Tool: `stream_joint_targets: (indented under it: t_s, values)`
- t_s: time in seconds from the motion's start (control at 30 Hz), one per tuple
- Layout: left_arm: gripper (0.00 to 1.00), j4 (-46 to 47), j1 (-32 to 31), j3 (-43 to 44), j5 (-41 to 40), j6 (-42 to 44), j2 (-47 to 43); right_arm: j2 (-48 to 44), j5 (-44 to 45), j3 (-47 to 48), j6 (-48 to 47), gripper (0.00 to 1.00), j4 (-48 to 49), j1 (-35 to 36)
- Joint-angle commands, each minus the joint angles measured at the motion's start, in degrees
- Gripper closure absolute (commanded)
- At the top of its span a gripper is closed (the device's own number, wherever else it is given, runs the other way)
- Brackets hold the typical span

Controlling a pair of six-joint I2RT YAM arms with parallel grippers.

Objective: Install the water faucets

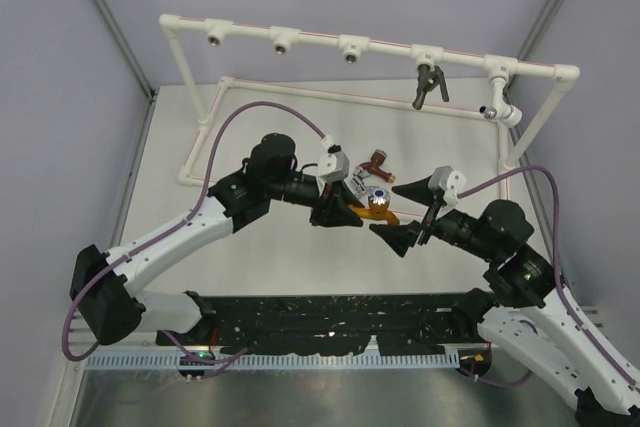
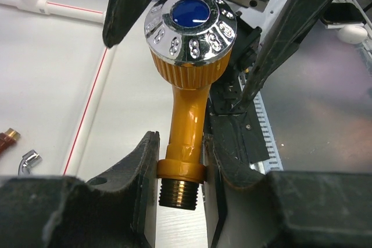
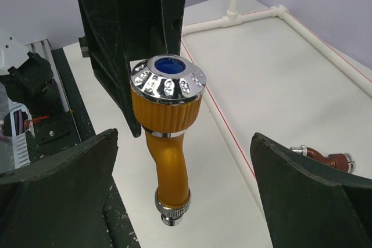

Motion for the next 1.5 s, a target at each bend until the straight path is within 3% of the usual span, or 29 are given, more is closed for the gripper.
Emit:
stream_joint_targets:
  t_s: [0.0,0.4,0.87,0.93,1.13,1.47]
  values:
    - [1.0,-0.17,-0.45,3.38,-0.97,0.59,-3.11,2.73,-2.5,2.39,-1.42,0.03,0.18,0.03]
    - [1.0,-1.57,-1.07,4.61,-1.06,0.77,-5.3,5.98,-6.63,4.33,0.08,0.18,-2.82,0.03]
    - [1.0,-0.78,-1.68,3.11,-3.7,1.03,-7.24,7.74,-10.06,3.45,2.27,0.43,0.0,0.03]
    - [1.0,-0.96,-1.95,3.11,-3.79,1.91,-7.33,7.83,-10.15,3.54,2.1,0.42,0.17,0.03]
    - [1.0,-2.71,-2.21,3.64,-3.79,2.61,-6.27,6.43,-11.03,2.75,3.59,0.24,2.54,0.03]
    - [1.0,-4.21,-3.35,3.29,-4.49,3.58,-5.66,5.37,-10.59,4.33,2.63,0.28,1.84,0.03]
